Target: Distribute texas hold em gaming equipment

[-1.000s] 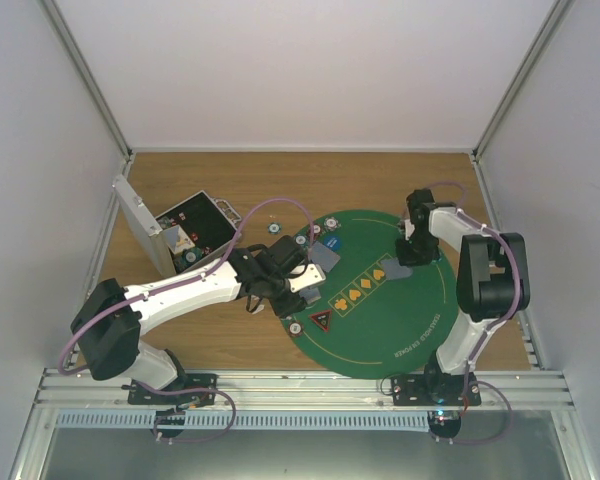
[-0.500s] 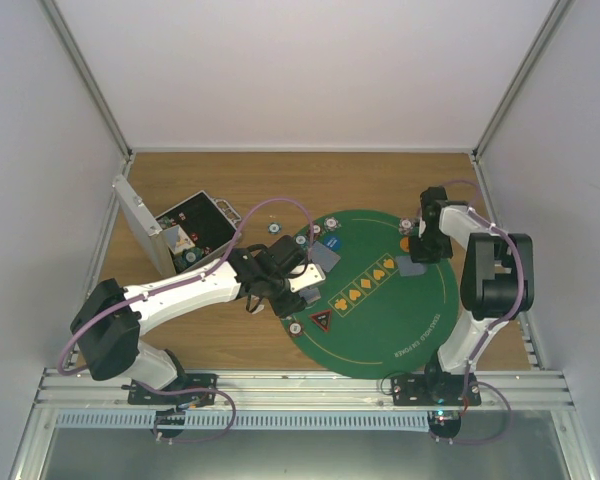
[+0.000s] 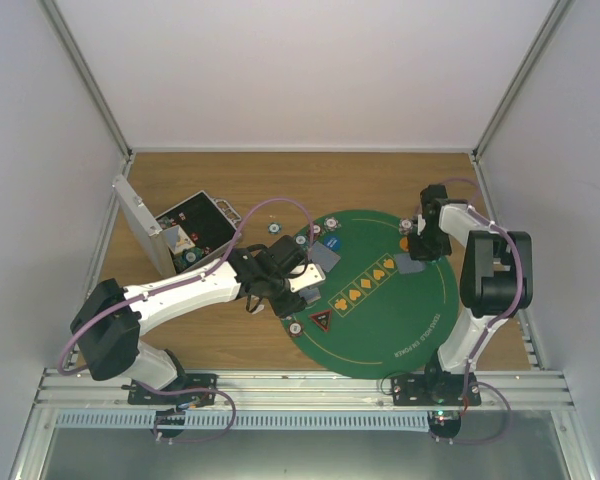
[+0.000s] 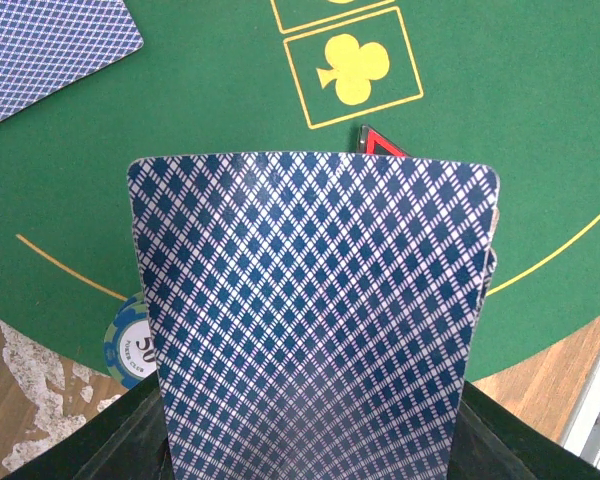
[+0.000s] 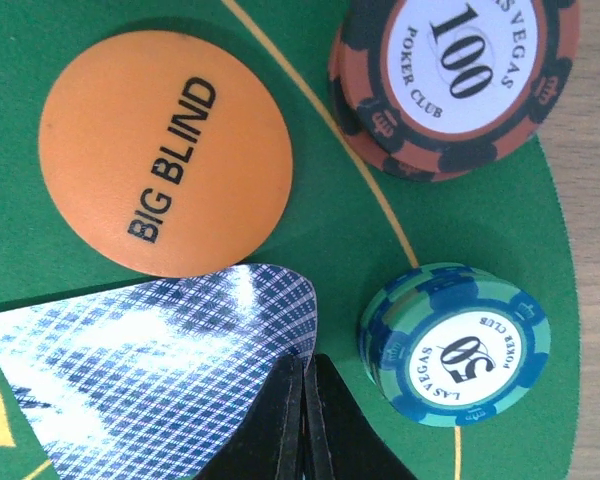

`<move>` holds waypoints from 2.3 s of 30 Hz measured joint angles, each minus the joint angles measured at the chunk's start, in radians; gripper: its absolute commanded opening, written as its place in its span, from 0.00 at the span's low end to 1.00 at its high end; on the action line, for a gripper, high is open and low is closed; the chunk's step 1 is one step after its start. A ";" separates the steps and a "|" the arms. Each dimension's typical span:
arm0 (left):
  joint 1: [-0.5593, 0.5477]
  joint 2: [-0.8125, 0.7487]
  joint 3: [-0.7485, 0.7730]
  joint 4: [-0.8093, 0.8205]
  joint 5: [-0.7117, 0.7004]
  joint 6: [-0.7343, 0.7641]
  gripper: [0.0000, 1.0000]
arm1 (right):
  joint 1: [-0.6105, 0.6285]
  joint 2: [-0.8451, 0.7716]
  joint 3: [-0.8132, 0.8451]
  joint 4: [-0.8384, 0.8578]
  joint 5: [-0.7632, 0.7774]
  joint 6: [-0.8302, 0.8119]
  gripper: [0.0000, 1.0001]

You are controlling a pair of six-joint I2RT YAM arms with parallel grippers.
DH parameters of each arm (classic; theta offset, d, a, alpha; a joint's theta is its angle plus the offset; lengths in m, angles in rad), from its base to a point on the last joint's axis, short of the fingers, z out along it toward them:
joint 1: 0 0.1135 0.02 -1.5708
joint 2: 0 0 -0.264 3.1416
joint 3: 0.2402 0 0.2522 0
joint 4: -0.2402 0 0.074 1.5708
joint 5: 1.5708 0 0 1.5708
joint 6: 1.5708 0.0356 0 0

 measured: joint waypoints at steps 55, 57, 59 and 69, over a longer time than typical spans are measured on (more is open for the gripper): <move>0.000 0.000 -0.004 0.000 0.000 0.000 0.59 | 0.453 -0.328 -0.167 0.116 -0.835 0.330 0.88; 0.000 0.000 -0.004 0.000 0.000 0.000 0.59 | 0.476 -0.327 -0.169 0.127 -0.861 0.340 0.88; 0.000 0.000 -0.004 0.000 0.000 0.000 0.59 | 0.490 -0.324 -0.169 0.136 -0.878 0.346 0.88; 0.000 -0.002 -0.004 -0.010 0.000 0.002 0.59 | 0.545 -0.229 -0.158 0.134 -0.878 0.349 0.86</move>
